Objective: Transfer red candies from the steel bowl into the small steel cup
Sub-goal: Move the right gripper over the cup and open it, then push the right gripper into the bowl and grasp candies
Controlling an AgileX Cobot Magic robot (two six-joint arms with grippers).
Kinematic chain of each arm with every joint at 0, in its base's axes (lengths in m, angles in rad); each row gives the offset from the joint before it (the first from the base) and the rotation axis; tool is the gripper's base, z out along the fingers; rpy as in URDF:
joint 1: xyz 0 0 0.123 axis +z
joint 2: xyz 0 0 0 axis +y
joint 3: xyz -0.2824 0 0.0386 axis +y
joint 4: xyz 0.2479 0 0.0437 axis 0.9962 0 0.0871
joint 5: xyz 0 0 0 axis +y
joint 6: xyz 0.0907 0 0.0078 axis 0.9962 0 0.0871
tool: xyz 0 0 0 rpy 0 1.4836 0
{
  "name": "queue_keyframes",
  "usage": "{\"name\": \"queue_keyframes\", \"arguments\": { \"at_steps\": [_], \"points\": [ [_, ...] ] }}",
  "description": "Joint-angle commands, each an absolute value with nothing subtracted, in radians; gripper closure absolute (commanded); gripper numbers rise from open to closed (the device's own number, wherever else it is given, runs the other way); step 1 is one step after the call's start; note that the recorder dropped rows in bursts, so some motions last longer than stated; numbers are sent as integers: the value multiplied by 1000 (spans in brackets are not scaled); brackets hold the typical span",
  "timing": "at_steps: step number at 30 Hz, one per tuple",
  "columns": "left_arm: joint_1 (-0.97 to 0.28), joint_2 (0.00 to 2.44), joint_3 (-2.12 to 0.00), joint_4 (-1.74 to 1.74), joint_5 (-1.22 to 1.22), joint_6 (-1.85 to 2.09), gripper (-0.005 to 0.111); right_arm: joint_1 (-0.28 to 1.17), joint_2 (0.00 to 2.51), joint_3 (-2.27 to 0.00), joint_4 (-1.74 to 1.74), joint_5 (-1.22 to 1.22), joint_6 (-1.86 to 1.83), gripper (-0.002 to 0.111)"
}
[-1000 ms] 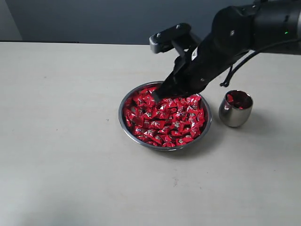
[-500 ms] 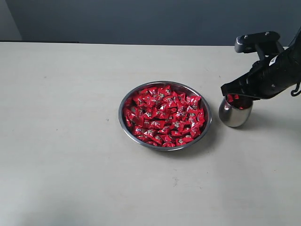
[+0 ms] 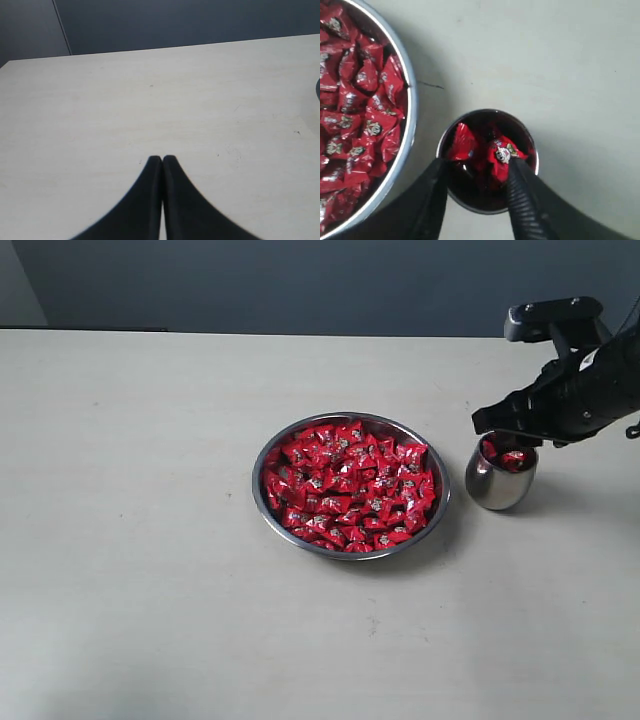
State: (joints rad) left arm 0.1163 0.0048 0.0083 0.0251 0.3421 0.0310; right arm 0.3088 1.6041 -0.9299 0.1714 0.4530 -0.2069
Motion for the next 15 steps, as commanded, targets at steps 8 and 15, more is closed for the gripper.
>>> {"name": "queue_keyframes", "arguments": {
  "at_steps": [8, 15],
  "points": [
    [108, 0, 0, 27, 337, 29, 106, 379, 1361, -892, 321, 594, -211, 69],
    [108, 0, 0, 27, 337, 29, 106, 492, 1280, -853, 365, 596, -211, 69]
  ]
}}
